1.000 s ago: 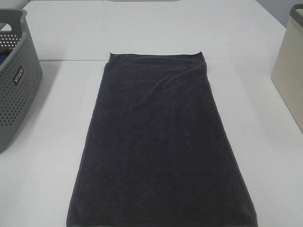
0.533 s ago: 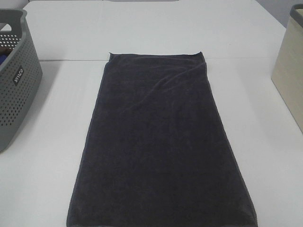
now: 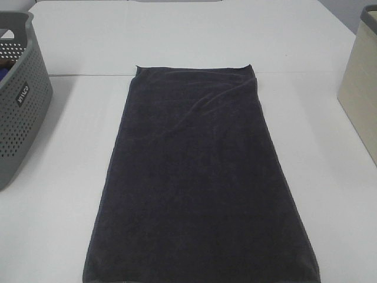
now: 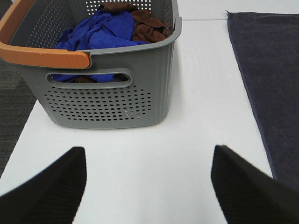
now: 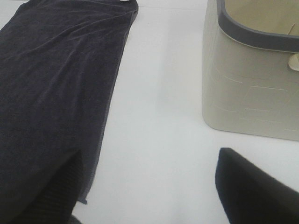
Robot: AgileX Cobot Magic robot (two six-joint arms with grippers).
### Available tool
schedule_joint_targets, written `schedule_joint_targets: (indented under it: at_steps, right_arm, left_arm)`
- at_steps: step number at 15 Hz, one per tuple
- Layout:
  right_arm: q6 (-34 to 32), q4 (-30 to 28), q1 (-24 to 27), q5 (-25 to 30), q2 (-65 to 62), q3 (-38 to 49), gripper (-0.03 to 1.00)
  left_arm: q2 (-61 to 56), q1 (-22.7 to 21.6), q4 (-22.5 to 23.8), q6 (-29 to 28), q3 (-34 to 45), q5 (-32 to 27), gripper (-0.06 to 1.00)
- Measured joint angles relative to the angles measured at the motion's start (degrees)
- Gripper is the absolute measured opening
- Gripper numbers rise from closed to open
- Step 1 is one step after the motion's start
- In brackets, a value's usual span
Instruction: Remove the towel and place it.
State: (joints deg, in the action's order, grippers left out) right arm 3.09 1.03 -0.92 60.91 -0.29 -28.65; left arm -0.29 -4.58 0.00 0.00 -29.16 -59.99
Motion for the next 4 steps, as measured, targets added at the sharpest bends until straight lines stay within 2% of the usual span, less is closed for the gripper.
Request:
schedule_joint_targets:
  at_steps: [4]
  right_arm:
    - [0.0, 0.0, 0.0, 0.0, 0.0, 0.0, 0.76]
  left_arm:
    - [0.0, 0.0, 0.0, 0.0, 0.0, 0.0, 0.71]
